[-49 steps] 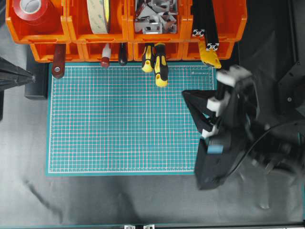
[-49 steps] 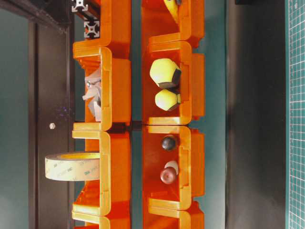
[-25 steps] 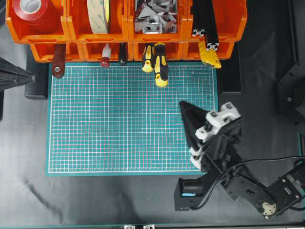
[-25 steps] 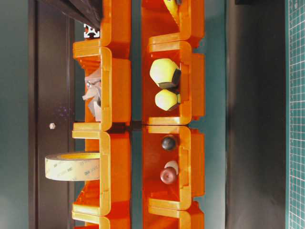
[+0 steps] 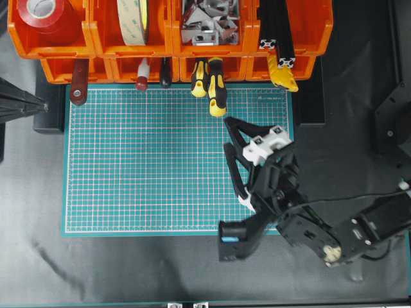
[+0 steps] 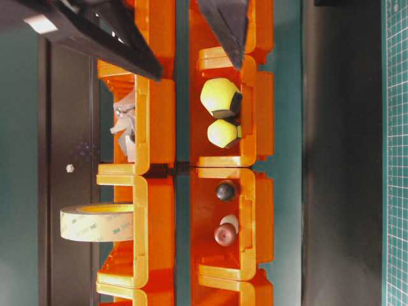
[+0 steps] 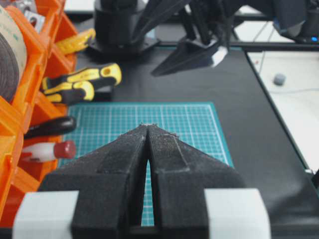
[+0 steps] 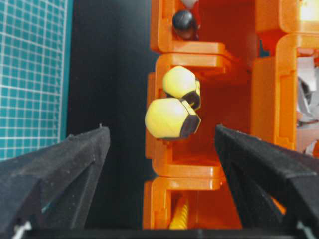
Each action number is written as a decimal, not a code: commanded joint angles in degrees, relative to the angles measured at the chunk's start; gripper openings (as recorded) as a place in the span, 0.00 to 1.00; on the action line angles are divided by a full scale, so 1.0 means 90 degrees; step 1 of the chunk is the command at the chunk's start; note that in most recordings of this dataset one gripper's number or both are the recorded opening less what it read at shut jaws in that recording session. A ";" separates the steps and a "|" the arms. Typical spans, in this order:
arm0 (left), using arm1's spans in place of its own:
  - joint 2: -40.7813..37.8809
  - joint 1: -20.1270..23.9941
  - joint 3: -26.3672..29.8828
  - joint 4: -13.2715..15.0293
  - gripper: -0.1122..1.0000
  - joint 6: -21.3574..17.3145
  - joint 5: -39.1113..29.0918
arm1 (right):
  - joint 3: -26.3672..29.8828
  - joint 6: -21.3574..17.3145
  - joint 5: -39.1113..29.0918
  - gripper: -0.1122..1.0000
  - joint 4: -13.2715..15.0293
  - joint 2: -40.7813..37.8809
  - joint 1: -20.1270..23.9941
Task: Pick screwdriver from container rack with right arm.
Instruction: 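Close the right gripper on the yellow-black screwdriver handle, then pull the screwdriver out of the rack and back toward the robot, then lower the screwdriver onto the cutting mat and open the right gripper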
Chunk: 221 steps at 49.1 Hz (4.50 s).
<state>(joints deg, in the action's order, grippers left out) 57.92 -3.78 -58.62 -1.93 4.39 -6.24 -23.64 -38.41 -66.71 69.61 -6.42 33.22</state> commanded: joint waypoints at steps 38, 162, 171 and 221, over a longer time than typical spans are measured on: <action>-0.0029 -0.0020 0.0039 -0.0020 0.10 0.0098 0.0029 | 0.0000 -0.0059 0.0508 0.84 0.0352 -0.0352 -0.1045; -0.0029 -0.0117 0.0029 -0.0020 0.10 0.0137 0.0059 | 0.0488 -0.0508 -0.1621 0.46 -0.0947 -0.0371 0.0391; -0.0020 -0.0107 0.0029 -0.0010 0.10 0.0137 0.0059 | 0.0869 -0.0498 -0.2256 0.46 -0.1006 -0.0381 0.0928; 0.0322 -0.0068 0.0107 -0.0010 0.10 0.0146 -0.0146 | 0.2119 0.2012 -0.1201 0.46 -0.0986 -0.1211 0.1680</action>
<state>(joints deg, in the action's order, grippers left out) 61.00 -4.48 -58.97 -1.93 5.45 -7.82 -2.55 -18.37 -81.56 60.56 -18.81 50.19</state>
